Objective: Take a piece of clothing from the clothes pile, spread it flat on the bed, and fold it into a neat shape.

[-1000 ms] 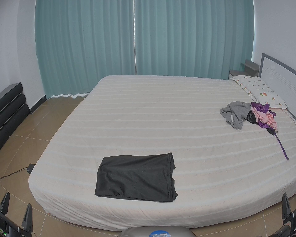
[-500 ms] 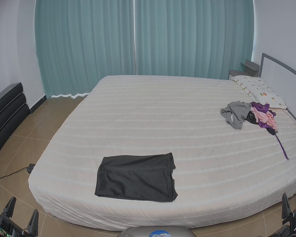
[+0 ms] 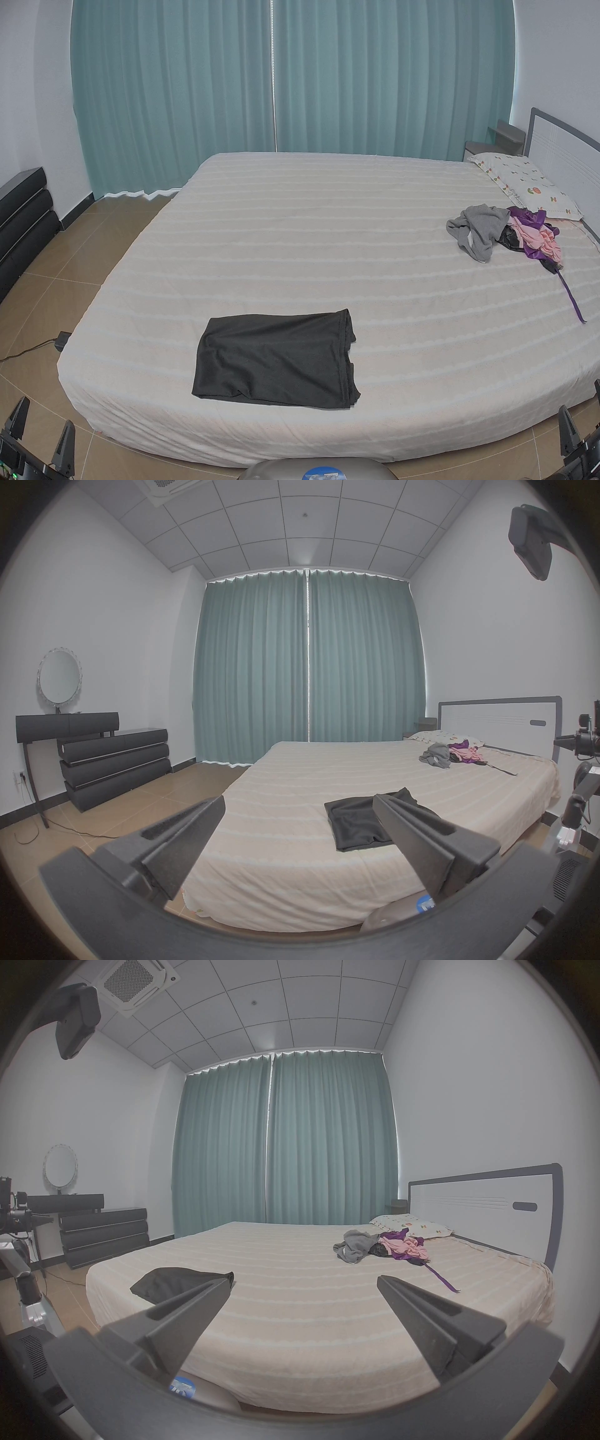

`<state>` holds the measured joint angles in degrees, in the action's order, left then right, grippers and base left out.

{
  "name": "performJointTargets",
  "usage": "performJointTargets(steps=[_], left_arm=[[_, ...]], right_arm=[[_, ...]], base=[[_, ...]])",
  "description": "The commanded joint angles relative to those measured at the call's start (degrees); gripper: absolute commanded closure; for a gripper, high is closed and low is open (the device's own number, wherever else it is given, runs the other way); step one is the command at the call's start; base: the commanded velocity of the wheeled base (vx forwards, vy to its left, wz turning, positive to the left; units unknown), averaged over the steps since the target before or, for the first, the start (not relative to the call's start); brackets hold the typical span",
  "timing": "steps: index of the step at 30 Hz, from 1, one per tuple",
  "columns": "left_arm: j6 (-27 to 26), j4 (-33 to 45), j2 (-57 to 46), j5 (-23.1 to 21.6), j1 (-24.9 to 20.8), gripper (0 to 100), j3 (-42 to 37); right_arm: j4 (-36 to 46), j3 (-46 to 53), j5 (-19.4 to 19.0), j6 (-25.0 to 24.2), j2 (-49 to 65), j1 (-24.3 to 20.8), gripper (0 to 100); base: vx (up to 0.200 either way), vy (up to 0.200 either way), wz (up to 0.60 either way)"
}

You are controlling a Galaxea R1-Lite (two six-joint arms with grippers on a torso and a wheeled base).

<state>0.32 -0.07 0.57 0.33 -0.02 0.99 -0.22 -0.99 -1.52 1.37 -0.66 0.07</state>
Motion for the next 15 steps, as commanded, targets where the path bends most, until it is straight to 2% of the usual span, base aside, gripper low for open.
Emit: performJointTargets(steps=[1, 15], left_arm=[[-0.1, 0.0, -0.5, 0.0, 0.0, 0, -1.0], [-0.1, 0.0, -0.5, 0.0, -0.1, 0, -1.0]], right_arm=[[0.0, 1.0, -0.1, 0.1, 0.6, 0.0, 0], [0.0, 1.0, -0.1, 0.3, 0.6, -0.1, 0]], base=[[0.0, 0.0, 0.0], [0.0, 0.0, 0.0]])
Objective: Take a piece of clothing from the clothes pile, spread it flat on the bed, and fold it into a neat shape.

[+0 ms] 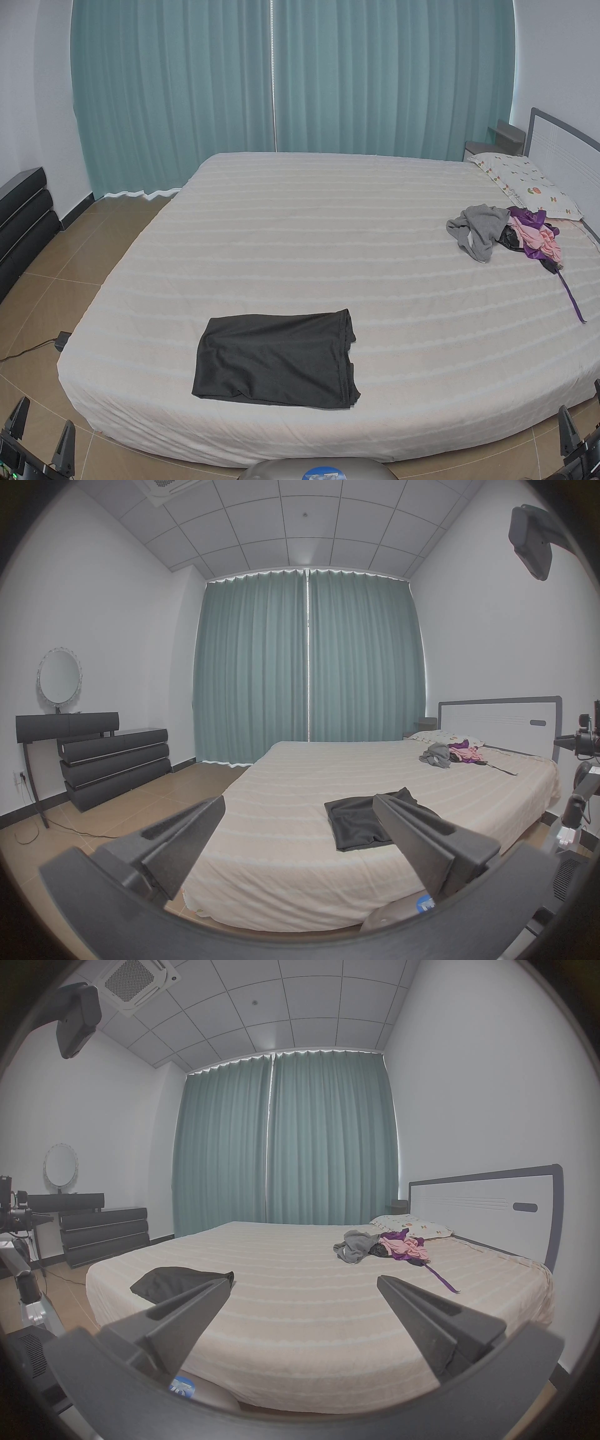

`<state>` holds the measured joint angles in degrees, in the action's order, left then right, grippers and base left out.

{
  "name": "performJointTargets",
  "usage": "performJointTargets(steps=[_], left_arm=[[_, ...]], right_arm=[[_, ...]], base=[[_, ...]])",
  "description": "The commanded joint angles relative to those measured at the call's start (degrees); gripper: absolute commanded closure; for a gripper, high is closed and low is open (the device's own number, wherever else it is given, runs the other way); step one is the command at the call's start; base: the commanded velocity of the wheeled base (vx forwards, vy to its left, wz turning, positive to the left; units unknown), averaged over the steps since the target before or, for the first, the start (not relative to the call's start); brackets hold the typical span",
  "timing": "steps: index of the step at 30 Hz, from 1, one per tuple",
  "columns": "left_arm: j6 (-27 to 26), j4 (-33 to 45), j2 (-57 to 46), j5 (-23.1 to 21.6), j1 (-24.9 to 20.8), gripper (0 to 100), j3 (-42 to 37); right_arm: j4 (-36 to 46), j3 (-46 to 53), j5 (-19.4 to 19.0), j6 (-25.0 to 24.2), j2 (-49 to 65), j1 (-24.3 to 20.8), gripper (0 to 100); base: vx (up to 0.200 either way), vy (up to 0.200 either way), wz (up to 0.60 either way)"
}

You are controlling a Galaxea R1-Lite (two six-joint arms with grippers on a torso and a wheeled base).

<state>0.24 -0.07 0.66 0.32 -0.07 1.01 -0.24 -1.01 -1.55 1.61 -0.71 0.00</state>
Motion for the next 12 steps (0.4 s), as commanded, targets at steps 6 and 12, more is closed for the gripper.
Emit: performJointTargets(steps=[6, 12], left_arm=[[0.0, 0.0, -0.6, 0.0, 0.0, 0, -1.0], [0.0, 0.0, -0.6, 0.0, 0.0, 0, -1.0]], right_arm=[[0.0, 1.0, 0.0, 0.0, 0.6, 0.0, 0], [-0.1, 1.0, 0.0, -0.1, 0.6, 0.0, 0]], base=[[0.0, 0.0, 0.0], [0.0, 0.0, 0.0]])
